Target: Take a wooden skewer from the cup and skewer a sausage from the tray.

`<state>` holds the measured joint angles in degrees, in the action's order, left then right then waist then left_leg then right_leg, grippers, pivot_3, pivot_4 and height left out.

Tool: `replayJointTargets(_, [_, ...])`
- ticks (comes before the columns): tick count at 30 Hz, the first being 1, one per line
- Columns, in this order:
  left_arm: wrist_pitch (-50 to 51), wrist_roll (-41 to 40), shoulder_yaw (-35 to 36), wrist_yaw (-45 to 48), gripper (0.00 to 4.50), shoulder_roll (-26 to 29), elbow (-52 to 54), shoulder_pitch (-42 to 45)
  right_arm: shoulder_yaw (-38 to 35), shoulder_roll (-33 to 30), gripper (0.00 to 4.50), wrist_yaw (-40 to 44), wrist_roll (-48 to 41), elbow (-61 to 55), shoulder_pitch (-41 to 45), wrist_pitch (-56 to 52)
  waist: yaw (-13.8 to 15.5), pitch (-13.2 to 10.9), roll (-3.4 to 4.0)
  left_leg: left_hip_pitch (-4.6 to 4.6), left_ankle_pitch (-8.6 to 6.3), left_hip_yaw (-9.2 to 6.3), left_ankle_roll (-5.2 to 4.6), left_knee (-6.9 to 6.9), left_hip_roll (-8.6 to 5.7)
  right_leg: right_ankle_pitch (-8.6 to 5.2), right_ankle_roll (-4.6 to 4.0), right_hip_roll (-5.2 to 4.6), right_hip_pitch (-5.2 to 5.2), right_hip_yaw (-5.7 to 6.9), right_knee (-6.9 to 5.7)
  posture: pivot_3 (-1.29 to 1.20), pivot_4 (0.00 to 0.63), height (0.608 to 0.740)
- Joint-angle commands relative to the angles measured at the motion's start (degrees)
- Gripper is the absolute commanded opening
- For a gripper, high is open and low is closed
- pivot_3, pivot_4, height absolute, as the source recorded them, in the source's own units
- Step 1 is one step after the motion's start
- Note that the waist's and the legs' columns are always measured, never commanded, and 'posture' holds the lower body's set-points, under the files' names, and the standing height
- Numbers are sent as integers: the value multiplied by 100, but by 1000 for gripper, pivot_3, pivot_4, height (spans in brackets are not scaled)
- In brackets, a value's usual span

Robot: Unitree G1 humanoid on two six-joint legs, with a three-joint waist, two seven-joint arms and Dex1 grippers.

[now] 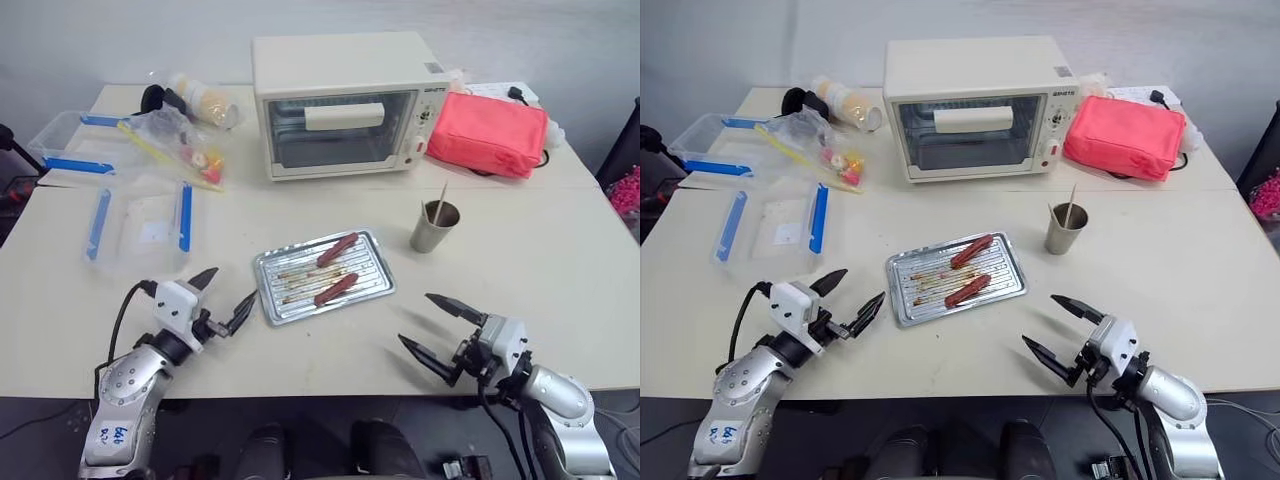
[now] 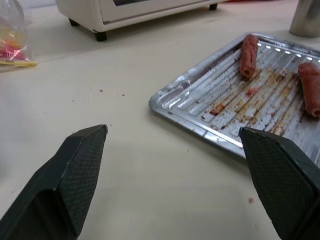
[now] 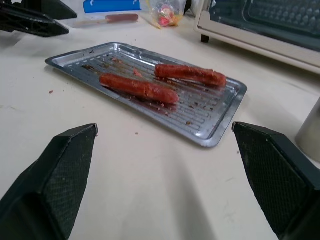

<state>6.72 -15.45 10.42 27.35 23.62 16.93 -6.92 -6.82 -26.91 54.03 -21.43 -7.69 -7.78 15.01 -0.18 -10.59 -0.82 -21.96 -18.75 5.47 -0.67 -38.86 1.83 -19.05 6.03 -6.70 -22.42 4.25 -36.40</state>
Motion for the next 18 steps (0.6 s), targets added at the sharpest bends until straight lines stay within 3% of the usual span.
replayJointTargets(1, [-59, -61, 155, 56, 4471, 71, 27, 12, -58, -76, 4500, 56, -73, -14, 47, 137, 1, 0, 0, 0, 0, 0, 0, 0, 0, 0, 0, 0, 0, 0, 0, 0, 150, 740])
replayJointTargets(5, [102, -687, 336, 536, 4471, 168, 138, -7, -86, -113, 4500, 115, -213, -27, 80, 4, 10, 0, 0, -1, -1, -3, -1, -1, -1, 0, 0, -6, 2, -3, 0, 0, 150, 740])
replayJointTargets(9, [143, -1198, 580, 1330, 4471, 635, 138, 23, -344, -316, 4500, 36, -356, -166, 135, -172, 1, 0, 0, -1, 0, -2, -1, -1, 0, 0, -1, -4, 1, -6, 0, 0, 150, 740])
replayJointTargets(14, [582, -1937, 801, 2577, 4471, 1592, 38, 179, -1162, -892, 4500, 136, -596, -197, -190, -215, 21, 0, 1, -3, 0, -6, -1, -1, -1, -2, -3, -5, 3, -7, 2, 0, 150, 740])
replayJointTargets(18, [601, -2123, 751, 3108, 4471, 1835, -96, 446, -1981, -1375, 4500, 423, -645, 291, -540, -47, 19, 1, 3, -1, -2, -8, -3, -1, -3, -2, -3, -4, 14, -9, 19, 0, 150, 740])
